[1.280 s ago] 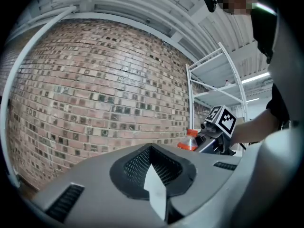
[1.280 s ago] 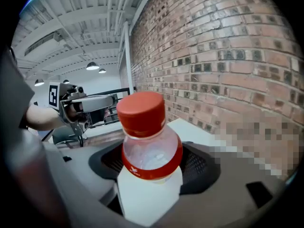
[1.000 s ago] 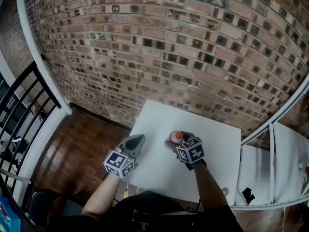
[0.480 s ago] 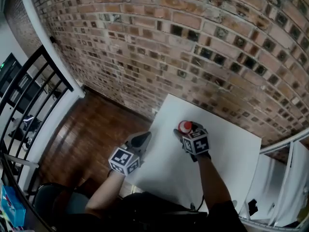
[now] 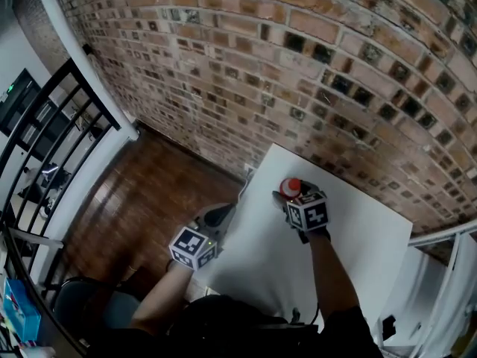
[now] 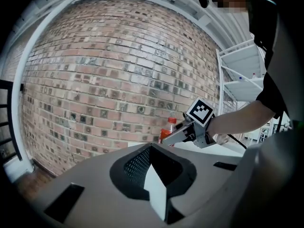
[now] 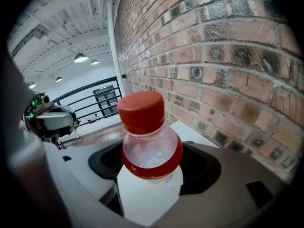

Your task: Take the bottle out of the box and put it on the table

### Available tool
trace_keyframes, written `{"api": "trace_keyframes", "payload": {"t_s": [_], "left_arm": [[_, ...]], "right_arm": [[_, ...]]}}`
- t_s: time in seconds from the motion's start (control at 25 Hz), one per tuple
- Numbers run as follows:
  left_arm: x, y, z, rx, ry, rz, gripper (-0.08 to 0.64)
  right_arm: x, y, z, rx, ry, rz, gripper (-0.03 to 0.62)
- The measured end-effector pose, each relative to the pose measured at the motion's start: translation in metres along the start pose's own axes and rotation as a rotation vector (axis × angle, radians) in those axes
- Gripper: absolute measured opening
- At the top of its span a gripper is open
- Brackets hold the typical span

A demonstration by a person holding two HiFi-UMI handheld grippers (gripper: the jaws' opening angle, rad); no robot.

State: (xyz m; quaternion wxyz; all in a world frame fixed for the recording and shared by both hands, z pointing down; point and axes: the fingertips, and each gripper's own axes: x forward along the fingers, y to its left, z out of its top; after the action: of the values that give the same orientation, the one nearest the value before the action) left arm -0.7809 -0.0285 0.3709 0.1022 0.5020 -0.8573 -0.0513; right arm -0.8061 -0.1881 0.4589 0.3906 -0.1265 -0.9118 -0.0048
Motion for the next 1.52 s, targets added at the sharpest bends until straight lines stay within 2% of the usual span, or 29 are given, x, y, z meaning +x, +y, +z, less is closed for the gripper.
{"api": "trace_keyframes", "payload": {"t_s": [0.2,0.32,0.64,0.88,1.08,1.16,1.24,1.28,1.44,1.52], "left_arm": [[-0.005,0.004,-0.003,-0.005,0.0,0.009,-0.003],[-0.009,0.007,0.002,0.008,-0.023,0.033,-0.003],[-0.028,-0.002,0.009,0.027,-0.036,0.031,-0.003],[-0.05,-0.035,0.008,0.013,-0.062,0.011,-0.003],[-0.053,-0.078,0.021,0.031,-0.118,-0.046,-0.003],[-0.063,-0.1,0.025,0.033,-0.133,-0.054,-0.003],[-0.073,-0.122,0.031,0.03,-0.155,-0.062,-0.003],[-0.077,-0.133,0.034,0.024,-0.17,-0.07,-0.003],[-0.098,-0.178,0.044,0.002,-0.22,-0.104,-0.003],[-0.109,-0.202,0.047,-0.001,-0.239,-0.119,-0.003]], "right_arm": [[-0.002,0.0,0.002,0.007,-0.043,-0.013,0.353],[-0.001,0.0,-0.004,0.019,-0.064,-0.023,0.419],[-0.024,0.004,-0.013,0.061,-0.135,-0.061,0.419],[-0.075,0.017,-0.018,0.078,-0.233,-0.076,0.419],[-0.145,0.025,-0.029,0.083,-0.353,-0.095,0.415],[-0.19,0.038,-0.035,0.098,-0.468,-0.089,0.324],[-0.244,0.048,-0.044,0.118,-0.602,-0.1,0.188],[-0.271,0.051,-0.052,0.128,-0.655,-0.11,0.166],[-0.363,0.064,-0.09,0.153,-0.772,-0.178,0.164],[-0.404,0.069,-0.113,0.161,-0.809,-0.226,0.115]]}}
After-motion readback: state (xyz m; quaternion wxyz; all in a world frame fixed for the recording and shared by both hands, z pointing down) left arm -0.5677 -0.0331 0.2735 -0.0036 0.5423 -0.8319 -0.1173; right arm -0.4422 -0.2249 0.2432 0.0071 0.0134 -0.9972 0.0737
